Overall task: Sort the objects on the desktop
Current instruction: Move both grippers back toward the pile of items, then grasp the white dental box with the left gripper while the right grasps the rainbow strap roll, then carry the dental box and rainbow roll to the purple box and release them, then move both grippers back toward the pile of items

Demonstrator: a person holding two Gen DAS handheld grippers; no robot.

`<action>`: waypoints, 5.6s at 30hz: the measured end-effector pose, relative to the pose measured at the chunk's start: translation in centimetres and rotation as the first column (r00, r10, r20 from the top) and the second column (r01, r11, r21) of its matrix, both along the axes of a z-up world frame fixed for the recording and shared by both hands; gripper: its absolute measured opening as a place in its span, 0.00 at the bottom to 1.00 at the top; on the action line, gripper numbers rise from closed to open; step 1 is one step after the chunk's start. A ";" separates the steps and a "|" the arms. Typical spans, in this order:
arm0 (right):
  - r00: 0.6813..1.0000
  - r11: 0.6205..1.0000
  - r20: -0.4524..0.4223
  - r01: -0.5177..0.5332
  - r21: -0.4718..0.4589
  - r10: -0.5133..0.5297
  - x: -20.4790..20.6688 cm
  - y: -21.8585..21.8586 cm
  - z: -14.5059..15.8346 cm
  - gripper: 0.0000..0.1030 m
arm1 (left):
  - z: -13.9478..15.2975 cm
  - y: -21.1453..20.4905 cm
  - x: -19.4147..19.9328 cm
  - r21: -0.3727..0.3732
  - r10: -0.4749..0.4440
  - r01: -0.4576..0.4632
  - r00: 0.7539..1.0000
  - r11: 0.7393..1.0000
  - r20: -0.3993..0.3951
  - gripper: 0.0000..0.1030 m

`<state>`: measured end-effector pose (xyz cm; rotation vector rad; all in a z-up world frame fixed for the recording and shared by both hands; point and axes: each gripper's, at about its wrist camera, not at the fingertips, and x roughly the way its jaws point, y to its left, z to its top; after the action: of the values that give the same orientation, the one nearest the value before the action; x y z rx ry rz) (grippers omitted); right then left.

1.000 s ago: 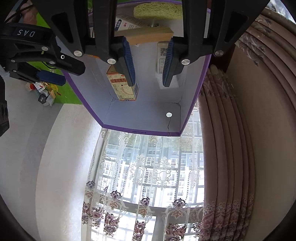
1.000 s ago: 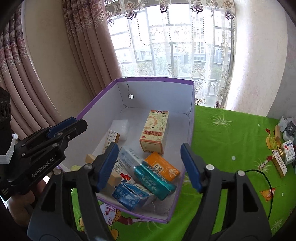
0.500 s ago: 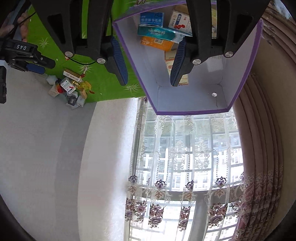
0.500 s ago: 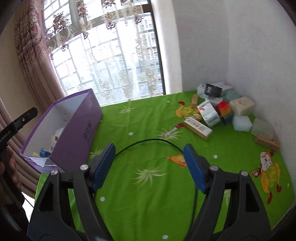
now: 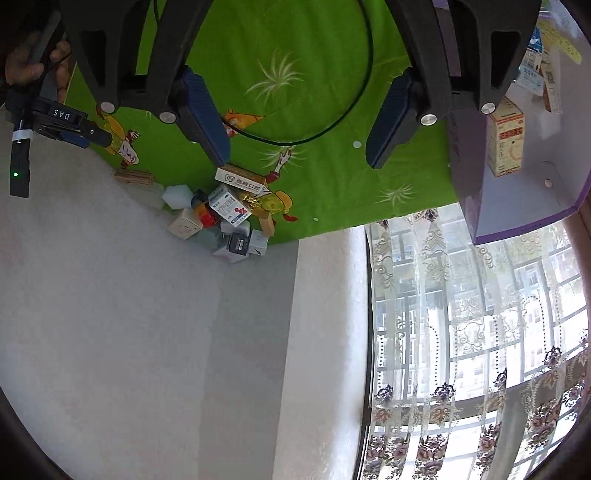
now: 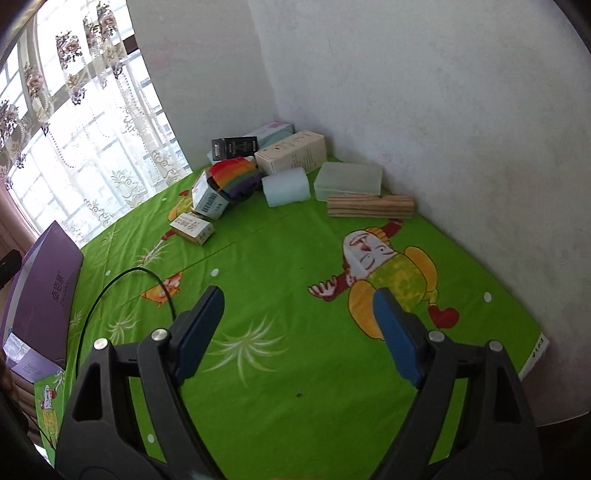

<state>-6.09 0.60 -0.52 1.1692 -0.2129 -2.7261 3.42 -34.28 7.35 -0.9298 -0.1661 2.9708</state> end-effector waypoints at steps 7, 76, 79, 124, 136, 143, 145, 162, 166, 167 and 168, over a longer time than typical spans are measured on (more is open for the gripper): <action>0.998 0.999 0.039 0.049 -0.008 -0.048 -1.0 2.5 -2.4 0.89 | -1.6 3.0 -1.1 0.029 -0.033 0.031 0.996 0.999 0.083 0.81; 0.908 0.846 0.389 0.326 -0.422 -0.155 -20.8 -8.2 -4.9 0.62 | -5.1 3.4 -8.5 -0.113 -0.020 0.038 0.988 0.993 0.153 0.81; 0.912 0.859 0.373 0.322 -0.398 -0.169 -20.7 -8.0 -4.8 0.62 | -3.9 1.8 -7.4 -0.100 0.014 -0.001 0.992 0.995 0.128 0.81; 0.673 0.679 -0.092 -0.724 0.117 0.734 8.4 -41.3 6.1 0.61 | 0.4 -20.2 14.6 0.038 0.647 -0.646 0.760 0.762 -0.057 0.81; 0.679 0.686 -0.095 -0.721 0.100 0.728 7.6 -42.2 5.7 0.82 | 0.0 -23.1 12.6 0.113 0.603 -0.595 0.796 0.796 -0.055 0.86; 0.733 0.741 -0.126 -0.671 0.030 0.669 5.9 -38.6 6.7 0.85 | -0.5 -22.5 11.2 0.113 0.583 -0.577 0.812 0.809 -0.027 0.89; 0.748 0.757 -0.130 -0.653 0.024 0.650 5.4 -37.3 6.7 0.85 | -0.3 -21.9 11.0 0.108 0.579 -0.573 0.814 0.812 -0.033 0.90; 0.871 0.882 -0.169 -0.471 -0.015 0.462 -1.0 -23.0 3.8 0.85 | 2.7 -13.3 7.6 -0.001 0.454 -0.456 0.887 0.890 -0.088 0.92; 0.911 0.927 -0.180 -0.374 0.021 0.371 -3.7 -17.7 2.3 0.85 | 3.7 -9.8 5.7 -0.047 0.382 -0.388 0.919 0.920 -0.102 0.92; 0.921 0.937 -0.177 -0.350 0.024 0.348 -4.4 -16.4 1.9 0.85 | 3.7 -8.9 5.1 -0.048 0.356 -0.362 0.929 0.931 -0.104 0.92; 0.929 0.944 -0.172 -0.328 0.030 0.328 -5.1 -15.3 1.7 0.85 | 3.8 -8.1 4.6 -0.048 0.338 -0.344 0.935 0.938 -0.104 0.92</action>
<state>-11.19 -14.74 1.13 0.8666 0.0079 -2.5092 8.02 -42.41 11.19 -0.8406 -0.2532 3.3510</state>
